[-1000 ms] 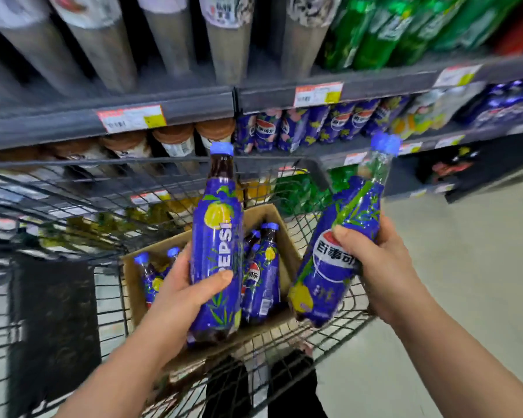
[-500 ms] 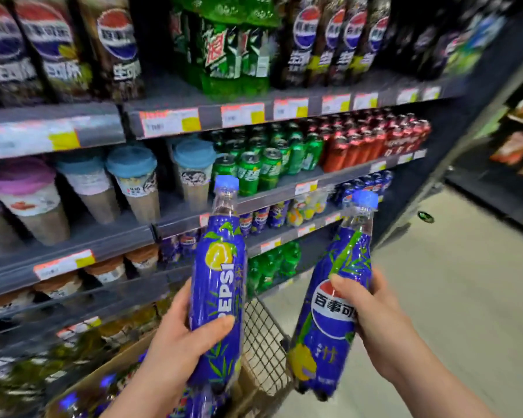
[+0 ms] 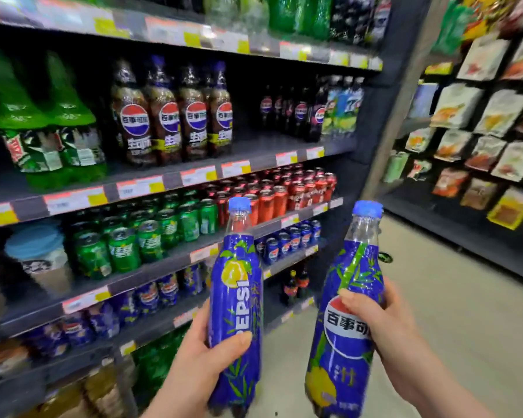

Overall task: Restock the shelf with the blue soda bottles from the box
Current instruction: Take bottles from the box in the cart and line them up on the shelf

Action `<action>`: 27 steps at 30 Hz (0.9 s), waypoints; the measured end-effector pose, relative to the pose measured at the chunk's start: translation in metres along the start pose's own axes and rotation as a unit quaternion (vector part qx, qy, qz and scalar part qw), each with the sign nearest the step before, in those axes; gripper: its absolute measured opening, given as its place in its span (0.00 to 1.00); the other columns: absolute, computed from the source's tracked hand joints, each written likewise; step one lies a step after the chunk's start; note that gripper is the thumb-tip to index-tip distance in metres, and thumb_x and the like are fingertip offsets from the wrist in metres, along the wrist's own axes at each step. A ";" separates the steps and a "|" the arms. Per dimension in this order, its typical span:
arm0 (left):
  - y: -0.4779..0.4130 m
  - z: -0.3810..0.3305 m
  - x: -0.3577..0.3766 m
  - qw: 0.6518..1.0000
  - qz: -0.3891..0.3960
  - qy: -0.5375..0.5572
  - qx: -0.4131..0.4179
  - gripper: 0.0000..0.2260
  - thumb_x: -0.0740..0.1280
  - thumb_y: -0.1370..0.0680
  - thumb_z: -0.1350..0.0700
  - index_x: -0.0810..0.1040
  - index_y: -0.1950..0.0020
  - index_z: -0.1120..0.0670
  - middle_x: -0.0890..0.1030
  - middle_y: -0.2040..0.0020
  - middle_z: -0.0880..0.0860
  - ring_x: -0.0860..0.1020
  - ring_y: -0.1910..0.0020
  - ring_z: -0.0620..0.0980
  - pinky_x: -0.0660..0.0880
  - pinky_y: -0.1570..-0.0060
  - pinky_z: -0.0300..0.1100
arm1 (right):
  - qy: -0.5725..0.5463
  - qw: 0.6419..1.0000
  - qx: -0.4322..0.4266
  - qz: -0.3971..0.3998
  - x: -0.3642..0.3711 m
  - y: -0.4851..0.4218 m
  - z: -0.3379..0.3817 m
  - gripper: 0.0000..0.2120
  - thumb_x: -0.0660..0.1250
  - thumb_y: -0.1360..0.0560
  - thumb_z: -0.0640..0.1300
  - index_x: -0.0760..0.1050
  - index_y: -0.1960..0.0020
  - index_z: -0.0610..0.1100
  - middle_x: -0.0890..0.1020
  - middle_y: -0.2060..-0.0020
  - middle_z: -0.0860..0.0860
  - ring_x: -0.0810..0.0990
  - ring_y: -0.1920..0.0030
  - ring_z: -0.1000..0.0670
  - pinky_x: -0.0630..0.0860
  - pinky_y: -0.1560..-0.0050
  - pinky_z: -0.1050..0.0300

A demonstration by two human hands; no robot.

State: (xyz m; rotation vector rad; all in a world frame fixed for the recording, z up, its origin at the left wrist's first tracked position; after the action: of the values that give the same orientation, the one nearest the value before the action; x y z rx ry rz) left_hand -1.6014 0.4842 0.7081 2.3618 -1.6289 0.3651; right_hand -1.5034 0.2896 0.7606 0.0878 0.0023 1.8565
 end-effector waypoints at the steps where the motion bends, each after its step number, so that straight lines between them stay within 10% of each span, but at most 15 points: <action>1: -0.007 0.003 0.016 1.000 -0.003 0.003 -0.001 0.39 0.77 0.55 0.57 0.75 0.44 0.52 0.86 0.60 0.50 0.83 0.64 0.47 0.78 0.69 0.37 | 0.006 1.000 -0.010 0.004 -0.014 -0.008 0.009 0.21 0.72 0.43 0.44 0.76 0.49 0.48 0.86 0.64 0.51 0.84 0.67 0.52 0.77 0.71 0.64; 27: -0.280 -0.051 0.083 0.995 -0.008 -0.033 0.098 0.36 0.75 0.50 0.54 0.74 0.41 0.48 0.86 0.54 0.51 0.83 0.58 0.49 0.78 0.63 0.40 | 0.035 0.991 -0.107 0.071 -0.026 -0.302 0.113 0.09 0.71 0.32 0.44 0.77 0.52 0.47 0.86 0.61 0.47 0.84 0.65 0.49 0.78 0.60 0.52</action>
State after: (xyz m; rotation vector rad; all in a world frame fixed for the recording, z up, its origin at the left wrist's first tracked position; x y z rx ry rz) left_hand -1.3139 0.5252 0.7676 2.5536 -1.6724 0.4681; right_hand -1.2004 0.3453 0.8573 -0.1293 -0.1586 1.9899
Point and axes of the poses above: each hand's wrist, its own y-axis away from the middle knuckle, its own x-axis out of the palm, z = x × y, the point moved 3 cm from there along -y, towards the middle knuckle
